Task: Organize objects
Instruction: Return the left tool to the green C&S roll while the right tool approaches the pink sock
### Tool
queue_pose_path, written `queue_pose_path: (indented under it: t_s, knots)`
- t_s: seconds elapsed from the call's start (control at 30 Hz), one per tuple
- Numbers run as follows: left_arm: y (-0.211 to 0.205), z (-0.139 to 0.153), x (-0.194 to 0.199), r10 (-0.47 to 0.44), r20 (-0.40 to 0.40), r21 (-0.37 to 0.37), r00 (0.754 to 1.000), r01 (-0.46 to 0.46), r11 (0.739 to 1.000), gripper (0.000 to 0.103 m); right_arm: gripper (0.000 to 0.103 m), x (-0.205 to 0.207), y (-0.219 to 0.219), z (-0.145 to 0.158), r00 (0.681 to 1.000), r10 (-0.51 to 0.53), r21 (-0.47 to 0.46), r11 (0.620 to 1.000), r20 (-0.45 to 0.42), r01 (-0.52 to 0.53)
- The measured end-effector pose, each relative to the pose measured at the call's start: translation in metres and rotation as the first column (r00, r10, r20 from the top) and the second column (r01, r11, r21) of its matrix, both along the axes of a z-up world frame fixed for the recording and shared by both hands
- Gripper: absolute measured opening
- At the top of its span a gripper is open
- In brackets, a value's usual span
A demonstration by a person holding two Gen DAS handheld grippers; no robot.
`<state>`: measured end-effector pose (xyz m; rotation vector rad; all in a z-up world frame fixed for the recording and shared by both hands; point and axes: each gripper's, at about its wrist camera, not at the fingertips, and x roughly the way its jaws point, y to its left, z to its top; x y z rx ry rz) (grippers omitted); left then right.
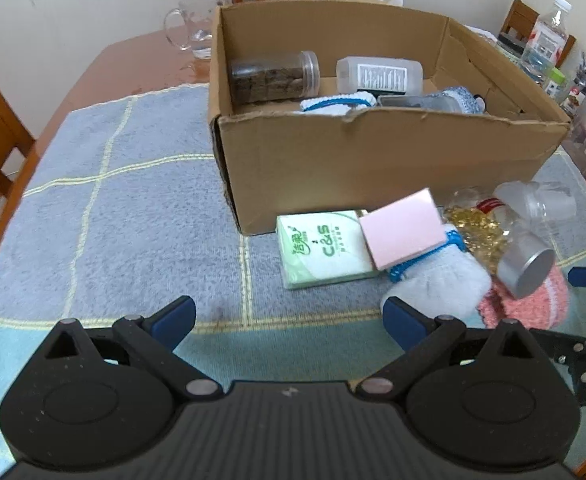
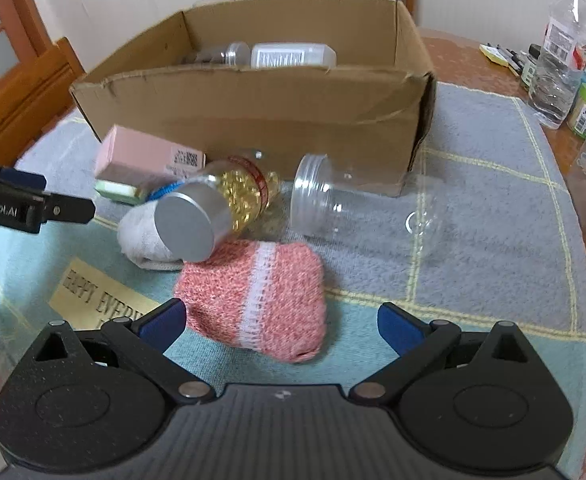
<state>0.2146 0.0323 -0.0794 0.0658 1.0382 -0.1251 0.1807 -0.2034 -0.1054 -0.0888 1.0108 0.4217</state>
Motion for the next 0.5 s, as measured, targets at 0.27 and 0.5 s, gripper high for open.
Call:
queue_pose_path:
  t_s: [0.27,0.5]
  knots:
    - [-0.002,-0.018,0.017,-0.086,-0.003,-0.059,0.996,0.085,0.995,0.100,0.103,-0.004,0.024,-0.015,0.998,-0.053,-0.070,0.996,0.020,0.054]
    - [-0.001,-0.025,0.029,-0.105,0.050,-0.069,0.993,0.109,0.992,0.100,0.103,-0.012,0.038,-0.018,0.995,-0.087,-0.112,0.989,0.054,0.093]
